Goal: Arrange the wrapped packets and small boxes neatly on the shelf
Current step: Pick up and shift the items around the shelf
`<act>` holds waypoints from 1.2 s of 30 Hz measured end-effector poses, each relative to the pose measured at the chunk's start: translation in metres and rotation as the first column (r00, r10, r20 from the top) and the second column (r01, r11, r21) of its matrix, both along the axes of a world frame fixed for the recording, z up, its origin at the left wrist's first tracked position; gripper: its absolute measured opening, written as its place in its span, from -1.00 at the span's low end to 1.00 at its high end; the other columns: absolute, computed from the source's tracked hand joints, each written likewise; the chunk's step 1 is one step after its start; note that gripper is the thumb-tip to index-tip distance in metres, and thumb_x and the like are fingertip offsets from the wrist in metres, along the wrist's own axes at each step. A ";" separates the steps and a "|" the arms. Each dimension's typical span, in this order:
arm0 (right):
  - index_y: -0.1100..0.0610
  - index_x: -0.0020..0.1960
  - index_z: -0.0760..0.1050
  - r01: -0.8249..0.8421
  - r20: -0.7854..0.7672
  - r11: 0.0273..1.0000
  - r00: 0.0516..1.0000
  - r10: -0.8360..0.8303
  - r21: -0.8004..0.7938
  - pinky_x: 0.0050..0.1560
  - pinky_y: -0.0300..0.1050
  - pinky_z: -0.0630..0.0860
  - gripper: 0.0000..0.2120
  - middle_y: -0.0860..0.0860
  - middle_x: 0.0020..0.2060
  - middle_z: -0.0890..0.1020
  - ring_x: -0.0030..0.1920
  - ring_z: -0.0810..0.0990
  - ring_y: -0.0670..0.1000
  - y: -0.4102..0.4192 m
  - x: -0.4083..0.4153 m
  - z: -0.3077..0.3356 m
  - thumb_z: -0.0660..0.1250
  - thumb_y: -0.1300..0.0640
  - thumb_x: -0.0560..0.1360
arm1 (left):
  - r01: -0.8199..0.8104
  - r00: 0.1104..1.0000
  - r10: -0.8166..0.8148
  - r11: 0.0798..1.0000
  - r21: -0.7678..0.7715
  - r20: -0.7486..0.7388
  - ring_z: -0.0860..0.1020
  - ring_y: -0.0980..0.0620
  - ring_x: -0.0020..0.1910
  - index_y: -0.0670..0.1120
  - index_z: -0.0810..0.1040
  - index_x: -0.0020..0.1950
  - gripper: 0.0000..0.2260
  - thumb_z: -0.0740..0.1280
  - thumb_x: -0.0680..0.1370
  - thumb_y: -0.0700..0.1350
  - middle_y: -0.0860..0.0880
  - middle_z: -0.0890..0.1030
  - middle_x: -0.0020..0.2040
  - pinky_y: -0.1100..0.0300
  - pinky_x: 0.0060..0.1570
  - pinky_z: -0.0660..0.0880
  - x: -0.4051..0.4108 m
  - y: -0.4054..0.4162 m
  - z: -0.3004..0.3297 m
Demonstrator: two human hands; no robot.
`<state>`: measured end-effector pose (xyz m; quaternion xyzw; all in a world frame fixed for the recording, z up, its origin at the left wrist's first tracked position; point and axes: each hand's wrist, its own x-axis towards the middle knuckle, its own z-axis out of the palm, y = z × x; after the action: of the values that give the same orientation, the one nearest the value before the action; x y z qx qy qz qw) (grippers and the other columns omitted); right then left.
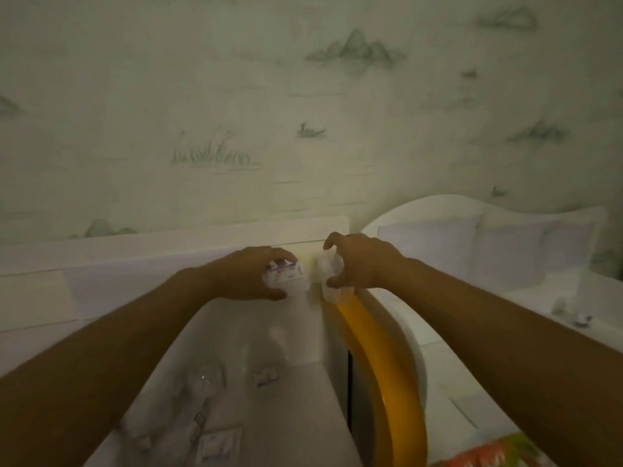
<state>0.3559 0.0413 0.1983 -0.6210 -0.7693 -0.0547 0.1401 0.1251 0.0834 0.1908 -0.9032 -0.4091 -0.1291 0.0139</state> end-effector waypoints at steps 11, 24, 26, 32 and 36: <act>-0.09 0.42 0.27 0.160 -0.037 0.986 0.986 -0.162 -0.053 0.18 0.02 0.45 -0.31 -0.01 0.32 0.45 0.27 0.47 0.09 -0.054 0.214 0.002 0.45 -0.19 0.38 | 0.066 0.992 -0.061 0.997 0.040 -0.113 0.46 0.06 0.22 0.14 0.36 0.39 -0.38 0.44 0.39 0.24 0.10 0.49 0.30 0.13 0.24 0.42 0.209 -0.024 0.015; -0.08 0.42 0.31 0.259 -0.114 0.945 0.952 -0.285 -0.198 0.22 0.06 0.45 -0.29 0.00 0.32 0.45 0.29 0.45 0.09 -0.079 0.398 -0.075 0.46 -0.20 0.35 | 0.140 0.917 -0.139 0.990 -0.023 -0.374 0.44 -0.02 0.28 0.10 0.25 0.48 -0.38 0.39 0.48 0.16 0.00 0.45 0.34 0.15 0.21 0.41 0.380 -0.040 -0.065; -0.08 0.42 0.30 0.251 -0.123 0.943 0.951 -0.282 -0.220 0.23 0.08 0.45 -0.29 0.00 0.33 0.45 0.29 0.45 0.10 -0.072 0.406 -0.090 0.46 -0.20 0.35 | 0.137 0.895 -0.143 0.990 -0.044 -0.423 0.43 -0.02 0.29 0.10 0.23 0.48 -0.36 0.40 0.47 0.15 0.01 0.45 0.35 0.15 0.21 0.40 0.389 -0.032 -0.078; -0.08 0.43 0.29 0.256 -0.066 0.934 0.958 -0.280 -0.249 0.24 0.08 0.45 -0.29 0.00 0.33 0.44 0.29 0.45 0.10 -0.043 0.419 -0.109 0.45 -0.21 0.36 | 0.152 0.861 -0.173 0.985 -0.083 -0.478 0.42 -0.02 0.31 0.10 0.24 0.49 -0.36 0.39 0.47 0.13 0.01 0.43 0.37 0.14 0.21 0.39 0.414 0.002 -0.103; -0.10 0.41 0.30 0.304 -0.056 0.927 0.945 -0.323 -0.221 0.22 0.07 0.46 -0.30 -0.02 0.30 0.45 0.26 0.48 0.08 -0.020 0.440 -0.095 0.46 -0.21 0.35 | 0.189 0.867 -0.209 0.978 -0.090 -0.452 0.45 -0.03 0.29 0.08 0.25 0.48 -0.37 0.39 0.48 0.15 0.01 0.45 0.36 0.14 0.21 0.40 0.439 0.029 -0.106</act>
<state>0.7961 0.0210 0.1035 -0.7491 -0.6542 0.0334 0.0984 0.5638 0.1124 0.0852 -0.9454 -0.3015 0.0961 0.0773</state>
